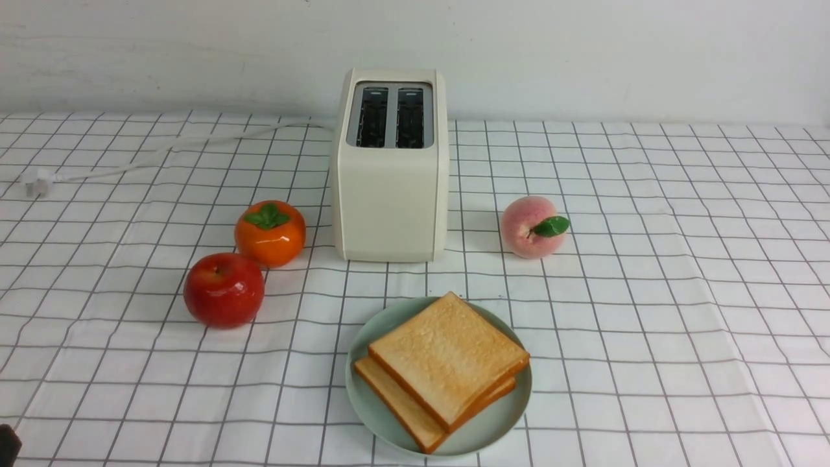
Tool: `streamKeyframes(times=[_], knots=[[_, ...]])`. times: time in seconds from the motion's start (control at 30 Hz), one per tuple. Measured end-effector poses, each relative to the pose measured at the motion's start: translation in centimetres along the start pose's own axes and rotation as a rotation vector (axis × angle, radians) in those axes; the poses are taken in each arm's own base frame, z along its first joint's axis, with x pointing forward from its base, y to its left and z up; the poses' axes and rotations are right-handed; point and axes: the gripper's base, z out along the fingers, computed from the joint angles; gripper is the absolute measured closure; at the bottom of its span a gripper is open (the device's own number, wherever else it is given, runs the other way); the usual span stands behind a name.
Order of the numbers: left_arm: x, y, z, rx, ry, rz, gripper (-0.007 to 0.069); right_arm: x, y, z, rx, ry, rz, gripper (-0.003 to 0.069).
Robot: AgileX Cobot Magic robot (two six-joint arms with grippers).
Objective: Take toasted bread from bread machine on white checkered table place on plate.
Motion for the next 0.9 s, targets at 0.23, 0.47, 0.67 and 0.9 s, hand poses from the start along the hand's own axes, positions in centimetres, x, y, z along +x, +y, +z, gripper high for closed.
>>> streamKeyframes(times=[0.23,0.47,0.67,0.9], knots=[[2.5,0.0,-0.4,-0.010,0.277,-0.075,0.0637,0.0,0.0,0.0,0.000,0.000,0.000,0.0550],[2.7,0.0,-0.4,-0.018,0.296,-0.089,0.0637,0.0,0.0,0.0,0.000,0.000,0.000,0.0540],[2.7,0.1,-0.4,-0.018,0.295,-0.087,0.0637,0.0,0.0,0.0,0.000,0.000,0.000,0.0534],[2.7,0.1,-0.4,-0.018,0.295,-0.088,0.0637,0.0,0.0,0.0,0.000,0.000,0.000,0.0528]])
